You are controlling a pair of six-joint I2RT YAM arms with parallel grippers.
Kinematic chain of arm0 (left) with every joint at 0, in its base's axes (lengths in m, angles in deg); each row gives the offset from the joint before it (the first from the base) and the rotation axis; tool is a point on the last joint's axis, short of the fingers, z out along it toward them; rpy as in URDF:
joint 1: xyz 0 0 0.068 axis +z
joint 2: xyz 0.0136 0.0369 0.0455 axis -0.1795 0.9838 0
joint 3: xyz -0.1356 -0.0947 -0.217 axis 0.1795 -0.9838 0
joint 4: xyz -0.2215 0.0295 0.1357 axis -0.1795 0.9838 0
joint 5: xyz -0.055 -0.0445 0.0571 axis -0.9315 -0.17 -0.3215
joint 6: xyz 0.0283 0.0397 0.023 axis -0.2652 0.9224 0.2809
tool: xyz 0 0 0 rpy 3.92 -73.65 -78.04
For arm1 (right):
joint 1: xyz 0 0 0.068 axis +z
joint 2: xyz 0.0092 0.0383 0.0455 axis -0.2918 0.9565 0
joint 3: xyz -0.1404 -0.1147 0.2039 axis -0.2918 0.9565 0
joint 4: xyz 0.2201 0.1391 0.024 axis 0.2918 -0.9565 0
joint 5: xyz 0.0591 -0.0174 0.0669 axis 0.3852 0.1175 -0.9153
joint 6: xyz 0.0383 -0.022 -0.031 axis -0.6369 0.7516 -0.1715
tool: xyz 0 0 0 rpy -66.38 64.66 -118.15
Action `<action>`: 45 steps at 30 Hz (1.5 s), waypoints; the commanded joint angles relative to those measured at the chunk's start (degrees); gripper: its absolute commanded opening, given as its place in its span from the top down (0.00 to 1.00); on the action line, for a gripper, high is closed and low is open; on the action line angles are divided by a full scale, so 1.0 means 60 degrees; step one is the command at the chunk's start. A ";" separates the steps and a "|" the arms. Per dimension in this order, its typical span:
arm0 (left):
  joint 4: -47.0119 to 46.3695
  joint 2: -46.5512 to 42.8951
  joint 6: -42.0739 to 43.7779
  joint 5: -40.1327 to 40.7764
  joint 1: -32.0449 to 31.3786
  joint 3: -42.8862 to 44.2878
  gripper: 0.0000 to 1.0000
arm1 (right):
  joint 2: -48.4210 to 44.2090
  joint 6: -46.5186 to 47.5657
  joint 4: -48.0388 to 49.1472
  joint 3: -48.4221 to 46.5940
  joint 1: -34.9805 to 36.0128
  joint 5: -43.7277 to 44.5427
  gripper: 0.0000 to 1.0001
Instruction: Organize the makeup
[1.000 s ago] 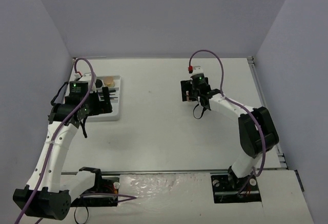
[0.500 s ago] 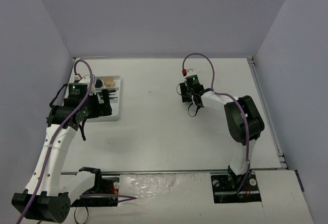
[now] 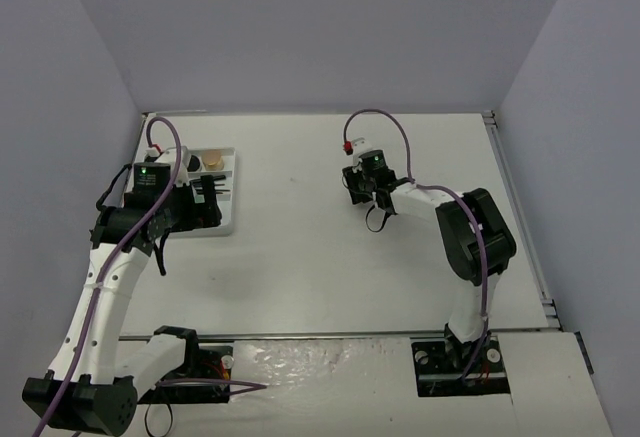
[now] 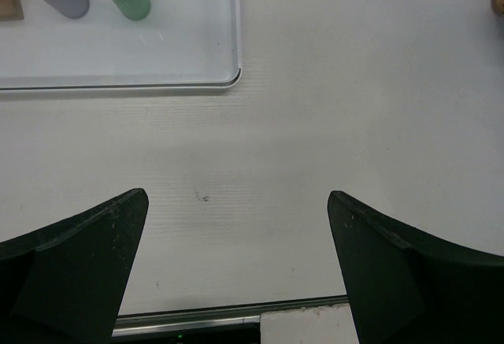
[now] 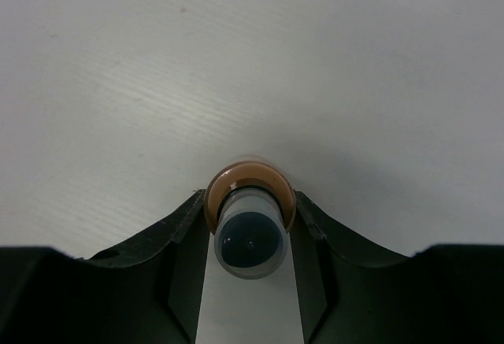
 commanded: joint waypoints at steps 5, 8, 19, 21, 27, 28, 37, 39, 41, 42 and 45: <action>-0.0536 0.0263 0.0136 -0.0361 -0.0388 0.0438 0.03 | -0.1283 0.0996 0.0736 0.0536 0.2053 -0.1613 0.95; -0.0659 0.0362 0.0096 -0.0358 -0.0479 0.0465 0.03 | -0.1331 0.1058 0.0752 0.0641 0.2621 -0.1797 0.95; -0.0896 0.0632 -0.0161 -0.0380 -0.1041 0.0369 0.03 | -0.1158 0.1094 0.1328 0.1433 0.3336 -0.2169 0.82; -0.0985 0.0722 -0.0226 -0.0343 -0.1215 0.0346 0.03 | -0.1223 0.1118 0.1351 0.1553 0.3347 -0.2169 0.73; -0.1152 0.1073 -0.0388 -0.0099 -0.1727 0.0486 0.03 | -0.1501 0.1206 0.1174 0.1754 0.3396 -0.2114 0.34; -0.1191 0.1135 -0.0419 -0.0091 -0.1797 0.0517 0.03 | -0.1678 0.1198 0.1166 0.1792 0.3411 -0.2076 0.25; -0.1566 0.1801 -0.0521 0.0148 -0.2424 0.0725 0.03 | -0.3833 0.1122 0.0060 0.2016 0.3443 -0.1499 0.00; -0.1704 0.2139 -0.0571 0.0292 -0.2739 0.0818 0.03 | -0.4643 0.1003 -0.0227 0.2204 0.3400 -0.1176 0.00; -0.1817 0.2456 -0.0623 0.0422 -0.3109 0.0957 0.03 | -0.5334 0.0778 -0.0481 0.2393 0.3339 -0.0761 0.00; -0.1872 0.2643 -0.0648 0.0493 -0.3305 0.1004 0.03 | -0.5694 0.0697 -0.0560 0.2497 0.3305 -0.0604 0.00; -0.2045 0.3412 -0.0727 0.0737 -0.4010 0.1285 0.03 | -0.7037 0.0278 -0.1007 0.2768 0.3219 0.0136 0.00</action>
